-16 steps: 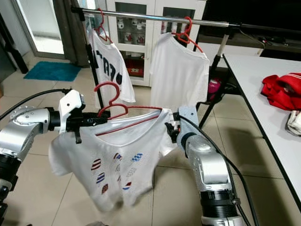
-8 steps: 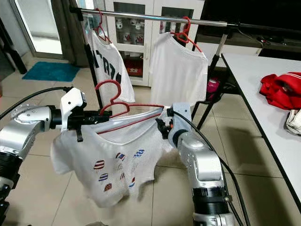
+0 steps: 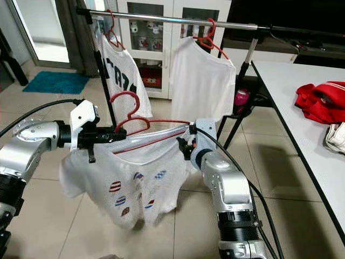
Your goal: Hang hanger
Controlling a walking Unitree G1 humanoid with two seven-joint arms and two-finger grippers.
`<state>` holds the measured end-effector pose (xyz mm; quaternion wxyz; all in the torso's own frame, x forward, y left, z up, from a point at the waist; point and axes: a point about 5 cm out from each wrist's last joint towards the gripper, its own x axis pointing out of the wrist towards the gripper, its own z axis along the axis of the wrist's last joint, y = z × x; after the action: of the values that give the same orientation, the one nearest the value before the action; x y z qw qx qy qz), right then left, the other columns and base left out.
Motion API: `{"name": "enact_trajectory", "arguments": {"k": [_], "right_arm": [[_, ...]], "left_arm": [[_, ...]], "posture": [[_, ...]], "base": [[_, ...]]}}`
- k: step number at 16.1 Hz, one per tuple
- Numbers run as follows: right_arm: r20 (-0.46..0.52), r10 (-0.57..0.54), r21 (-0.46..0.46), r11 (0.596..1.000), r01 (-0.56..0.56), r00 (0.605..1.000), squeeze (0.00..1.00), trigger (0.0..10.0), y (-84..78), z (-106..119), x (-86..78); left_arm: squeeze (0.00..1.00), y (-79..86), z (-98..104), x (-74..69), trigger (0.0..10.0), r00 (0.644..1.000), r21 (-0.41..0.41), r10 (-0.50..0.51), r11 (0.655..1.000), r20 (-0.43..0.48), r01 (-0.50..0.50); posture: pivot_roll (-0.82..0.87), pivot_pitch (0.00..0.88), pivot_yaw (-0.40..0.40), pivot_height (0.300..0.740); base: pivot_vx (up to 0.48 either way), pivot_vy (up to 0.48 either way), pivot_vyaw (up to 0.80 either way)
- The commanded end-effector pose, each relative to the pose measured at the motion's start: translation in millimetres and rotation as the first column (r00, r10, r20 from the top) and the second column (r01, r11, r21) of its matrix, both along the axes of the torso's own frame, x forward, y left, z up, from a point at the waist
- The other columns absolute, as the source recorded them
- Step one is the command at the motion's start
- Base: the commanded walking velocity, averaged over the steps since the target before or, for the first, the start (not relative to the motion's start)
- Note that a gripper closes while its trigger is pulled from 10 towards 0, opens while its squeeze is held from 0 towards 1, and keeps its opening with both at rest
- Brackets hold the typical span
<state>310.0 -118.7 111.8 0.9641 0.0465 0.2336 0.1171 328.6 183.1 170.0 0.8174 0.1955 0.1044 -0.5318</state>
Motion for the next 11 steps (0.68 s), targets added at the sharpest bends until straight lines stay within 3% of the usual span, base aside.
{"name": "enact_trajectory", "arguments": {"k": [1,6,7,8,9,11], "right_arm": [[0.022,-0.018,0.018,1.0,0.018,1.0,0.0,10.0,-1.1,5.7,4.8],[0.034,-0.026,0.023,0.999,0.026,0.999,0.0,10.0,-1.3,7.7,8.1],[0.033,-0.029,0.02,0.999,0.028,0.999,0.0,8.2,-1.8,7.2,8.3],[0.031,-0.035,0.016,0.999,0.034,0.999,0.0,4.4,-3.5,6.6,8.9],[0.031,-0.037,0.015,0.999,0.036,0.999,0.0,2.9,-4.1,6.4,9.1],[0.03,-0.039,0.011,0.999,0.039,0.999,0.0,1.9,-4.9,5.6,9.1]], "left_arm": [[0.0,-4.7,7.7,-1.8,0.0,0.999,-0.019,-0.032,0.999,0.025,0.033],[0.0,-3.5,6.5,-4.0,0.0,0.999,-0.018,-0.031,0.999,0.02,0.031],[0.0,-3.5,6.6,-4.1,0.0,0.999,-0.018,-0.03,0.999,0.019,0.031],[0.0,-3.6,6.8,-4.1,0.0,0.999,-0.017,-0.029,0.999,0.019,0.029],[0.0,-3.5,6.8,-4.1,0.0,0.999,-0.016,-0.028,0.999,0.018,0.028],[0.0,-3.0,6.8,-4.2,0.0,0.999,-0.014,-0.027,1.0,0.017,0.027]], "posture": [[-0.13,0.0,-0.006,0.74],[-0.13,0.0,-0.006,0.74],[-0.13,0.0,-0.006,0.74],[-0.13,0.0,-0.013,0.74],[-0.13,0.0,-0.013,0.74],[-0.13,0.0,-0.013,0.74]], "base": [[0.0,0.0,0.0],[0.0,0.0,0.0],[0.0,0.0,0.0],[0.0,0.0,0.0],[0.0,0.0,0.0],[0.0,0.0,0.0]]}}
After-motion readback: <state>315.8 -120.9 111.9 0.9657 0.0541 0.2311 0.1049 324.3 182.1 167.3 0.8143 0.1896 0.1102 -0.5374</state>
